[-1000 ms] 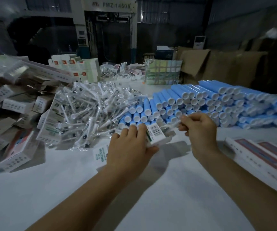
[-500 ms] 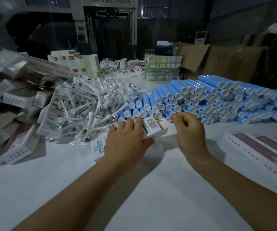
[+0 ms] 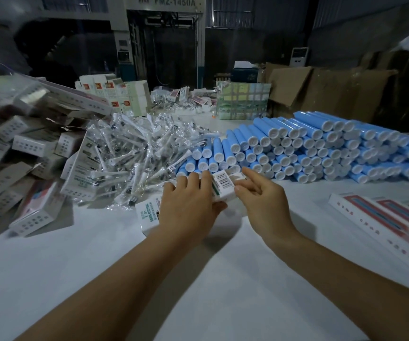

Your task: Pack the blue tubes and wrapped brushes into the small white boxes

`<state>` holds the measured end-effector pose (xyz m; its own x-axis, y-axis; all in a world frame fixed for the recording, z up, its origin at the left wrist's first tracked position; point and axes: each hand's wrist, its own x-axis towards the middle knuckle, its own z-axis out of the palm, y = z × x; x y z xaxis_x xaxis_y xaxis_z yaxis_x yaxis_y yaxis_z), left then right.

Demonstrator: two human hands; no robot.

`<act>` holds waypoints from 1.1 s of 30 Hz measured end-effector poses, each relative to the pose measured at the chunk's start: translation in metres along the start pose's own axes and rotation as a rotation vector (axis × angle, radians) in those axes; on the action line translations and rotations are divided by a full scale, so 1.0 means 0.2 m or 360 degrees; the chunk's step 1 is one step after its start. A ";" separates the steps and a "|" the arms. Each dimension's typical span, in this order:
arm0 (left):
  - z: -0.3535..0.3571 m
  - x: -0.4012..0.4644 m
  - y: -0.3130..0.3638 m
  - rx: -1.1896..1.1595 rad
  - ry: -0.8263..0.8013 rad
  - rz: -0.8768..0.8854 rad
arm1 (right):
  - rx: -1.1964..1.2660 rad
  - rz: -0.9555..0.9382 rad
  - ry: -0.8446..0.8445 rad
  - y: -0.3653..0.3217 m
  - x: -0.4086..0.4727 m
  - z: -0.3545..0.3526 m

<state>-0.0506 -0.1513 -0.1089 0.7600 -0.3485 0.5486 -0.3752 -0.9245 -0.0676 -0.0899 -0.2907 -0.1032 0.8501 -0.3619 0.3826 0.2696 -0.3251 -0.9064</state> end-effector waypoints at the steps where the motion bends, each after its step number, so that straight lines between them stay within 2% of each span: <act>1: 0.00 0.00 0.00 0.0004 0.0004 0.0008 | 0.0009 0.0008 -0.0009 0.00 0.00 0.00; 8: -0.01 -0.03 0.03 0.0082 0.0024 0.0179 | 0.0033 0.0201 -0.0149 0.02 0.04 -0.01; 12: -0.01 -0.03 0.02 0.0050 0.0025 0.0166 | 0.0020 0.0169 -0.0062 0.02 0.02 -0.01; 19: -0.04 -0.05 0.04 0.0172 0.0038 0.0221 | -0.0056 0.0158 -0.0102 0.00 0.00 0.02; 24: -0.03 -0.06 0.04 0.0117 0.0028 0.0206 | -0.0054 0.0175 -0.0188 0.00 0.01 0.01; 26: -0.04 -0.05 0.03 0.0069 0.0036 0.0157 | -0.0255 0.0034 -0.0077 -0.02 0.02 -0.01; 28: -0.04 -0.03 0.03 0.0022 0.0043 0.0089 | -0.0440 -0.0077 0.0172 -0.01 0.04 -0.03; 29: -0.04 -0.03 0.03 -0.0009 0.0050 0.0057 | -0.0331 0.0013 0.0252 -0.02 0.05 -0.03; 30: -0.05 -0.02 0.02 -0.0039 0.0058 0.0032 | -0.0048 0.0193 0.0239 -0.02 0.05 -0.04; 31: -0.05 -0.02 0.02 -0.0059 0.0065 0.0017 | 0.0408 0.0415 0.0140 -0.04 0.04 -0.03; 33: -0.05 -0.02 0.03 -0.0066 0.0077 0.0022 | 0.1275 0.0834 -0.0225 -0.05 0.02 -0.01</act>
<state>-0.0611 -0.1529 -0.1037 0.7284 -0.3522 0.5877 -0.4076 -0.9122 -0.0415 -0.0900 -0.2912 -0.0926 0.9826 -0.1662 -0.0825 0.0249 0.5589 -0.8289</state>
